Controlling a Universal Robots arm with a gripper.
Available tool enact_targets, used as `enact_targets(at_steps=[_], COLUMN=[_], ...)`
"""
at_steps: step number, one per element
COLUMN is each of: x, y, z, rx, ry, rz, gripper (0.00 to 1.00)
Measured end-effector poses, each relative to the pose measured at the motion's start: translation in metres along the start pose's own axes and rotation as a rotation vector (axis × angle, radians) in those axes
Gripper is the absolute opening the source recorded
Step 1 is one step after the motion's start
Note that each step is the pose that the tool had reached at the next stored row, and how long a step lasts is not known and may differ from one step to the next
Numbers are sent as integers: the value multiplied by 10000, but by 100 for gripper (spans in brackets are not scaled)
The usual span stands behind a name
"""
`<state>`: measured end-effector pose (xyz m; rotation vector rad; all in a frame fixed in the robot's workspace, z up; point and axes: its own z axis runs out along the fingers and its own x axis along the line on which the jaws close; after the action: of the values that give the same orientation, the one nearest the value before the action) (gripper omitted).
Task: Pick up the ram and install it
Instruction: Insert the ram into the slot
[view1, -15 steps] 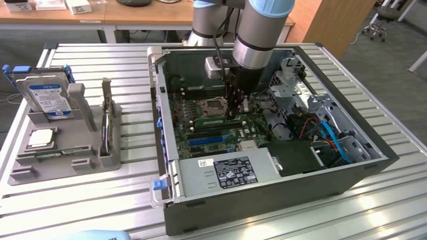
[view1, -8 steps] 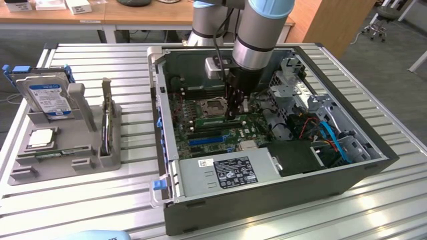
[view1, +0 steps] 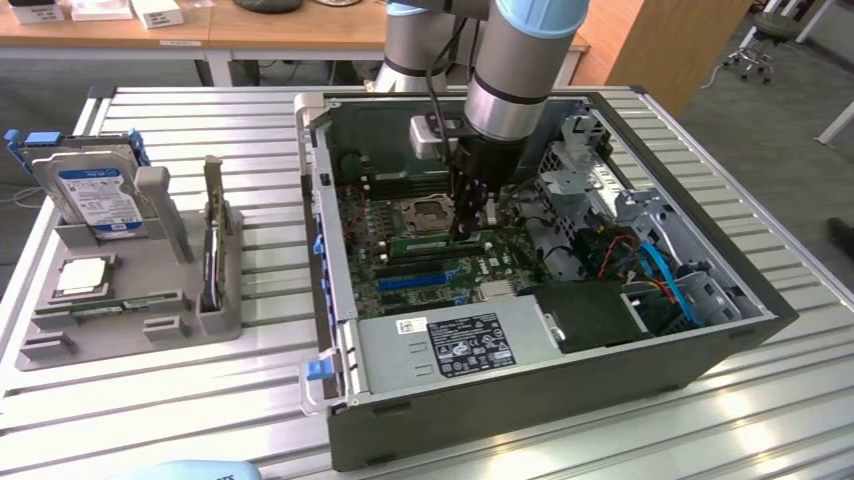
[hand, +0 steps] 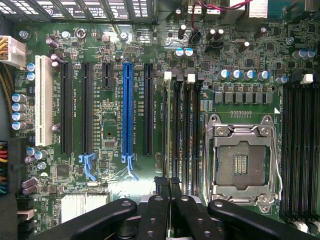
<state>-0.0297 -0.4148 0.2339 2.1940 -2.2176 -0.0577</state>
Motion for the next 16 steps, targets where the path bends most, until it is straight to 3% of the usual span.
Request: enact_targets(at_steps=[16], x=[0], y=[7], z=[18], rx=[1], ry=[-1], rz=[-1], gripper=[12])
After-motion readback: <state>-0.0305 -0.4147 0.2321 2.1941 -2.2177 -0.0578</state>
